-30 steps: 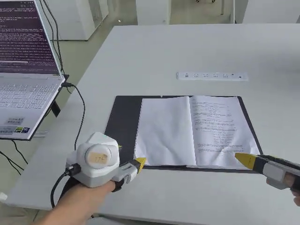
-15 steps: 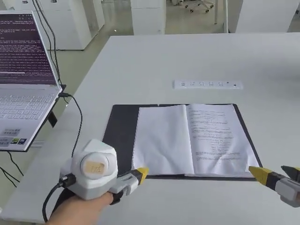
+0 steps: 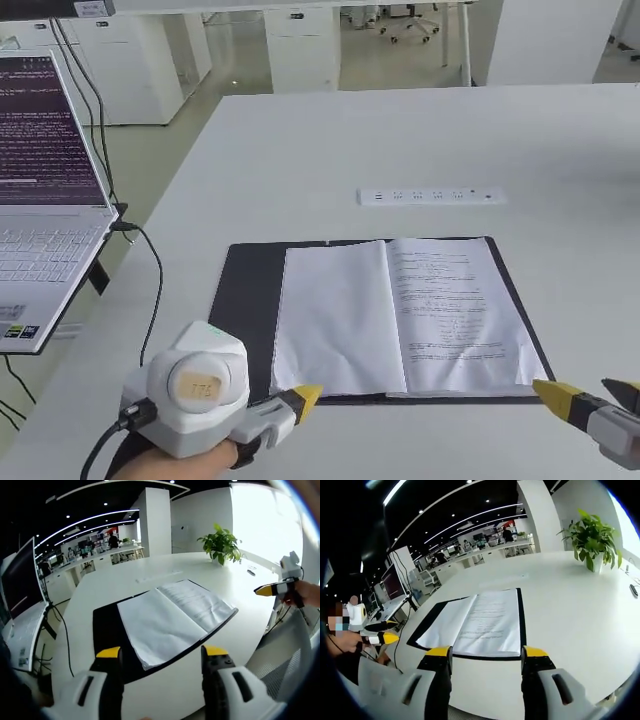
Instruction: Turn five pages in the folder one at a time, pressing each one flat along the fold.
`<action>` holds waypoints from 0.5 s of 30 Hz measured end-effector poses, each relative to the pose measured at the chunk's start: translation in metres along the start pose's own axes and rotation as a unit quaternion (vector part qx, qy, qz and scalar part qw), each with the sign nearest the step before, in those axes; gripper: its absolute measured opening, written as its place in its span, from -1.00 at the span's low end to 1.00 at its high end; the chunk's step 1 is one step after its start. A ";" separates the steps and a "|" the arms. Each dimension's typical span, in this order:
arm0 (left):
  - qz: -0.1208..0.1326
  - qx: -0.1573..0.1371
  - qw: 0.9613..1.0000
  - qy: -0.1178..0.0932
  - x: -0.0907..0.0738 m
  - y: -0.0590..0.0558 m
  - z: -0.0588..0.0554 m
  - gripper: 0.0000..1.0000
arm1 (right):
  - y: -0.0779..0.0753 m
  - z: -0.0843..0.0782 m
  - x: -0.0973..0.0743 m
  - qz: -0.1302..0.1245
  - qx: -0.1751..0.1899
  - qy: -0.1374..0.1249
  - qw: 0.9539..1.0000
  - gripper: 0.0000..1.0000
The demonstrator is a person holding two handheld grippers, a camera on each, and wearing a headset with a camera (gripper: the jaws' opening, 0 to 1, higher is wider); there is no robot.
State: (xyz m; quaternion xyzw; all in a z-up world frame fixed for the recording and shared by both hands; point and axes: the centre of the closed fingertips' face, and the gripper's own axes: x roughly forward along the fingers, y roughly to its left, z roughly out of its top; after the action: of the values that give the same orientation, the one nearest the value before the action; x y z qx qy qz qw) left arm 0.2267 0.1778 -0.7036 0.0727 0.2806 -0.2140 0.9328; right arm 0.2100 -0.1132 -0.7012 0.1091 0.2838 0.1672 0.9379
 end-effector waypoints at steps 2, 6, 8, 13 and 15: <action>-0.004 0.003 1.000 -0.001 0.005 -0.004 0.003 0.26 | 0.000 -0.001 0.001 0.002 -0.001 0.001 1.000 0.08; -0.016 0.010 1.000 0.004 0.017 -0.017 0.007 0.25 | -0.005 -0.003 0.005 0.004 0.000 0.006 1.000 0.08; -0.023 0.016 1.000 0.004 0.023 -0.026 0.009 0.24 | -0.005 -0.005 0.007 0.005 -0.002 0.010 1.000 0.07; -0.041 0.022 0.999 0.008 0.042 -0.046 0.012 0.24 | -0.006 -0.007 0.011 0.012 -0.004 0.014 1.000 0.07; -0.050 0.024 0.998 0.010 0.050 -0.056 0.013 0.24 | -0.006 -0.009 0.013 0.013 -0.004 0.017 1.000 0.06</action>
State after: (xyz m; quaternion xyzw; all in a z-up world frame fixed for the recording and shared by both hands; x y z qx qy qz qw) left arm 0.2458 0.1064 -0.7212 0.0830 0.2881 -0.2663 0.9161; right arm 0.2164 -0.1128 -0.7166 0.1065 0.2972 0.1821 0.9312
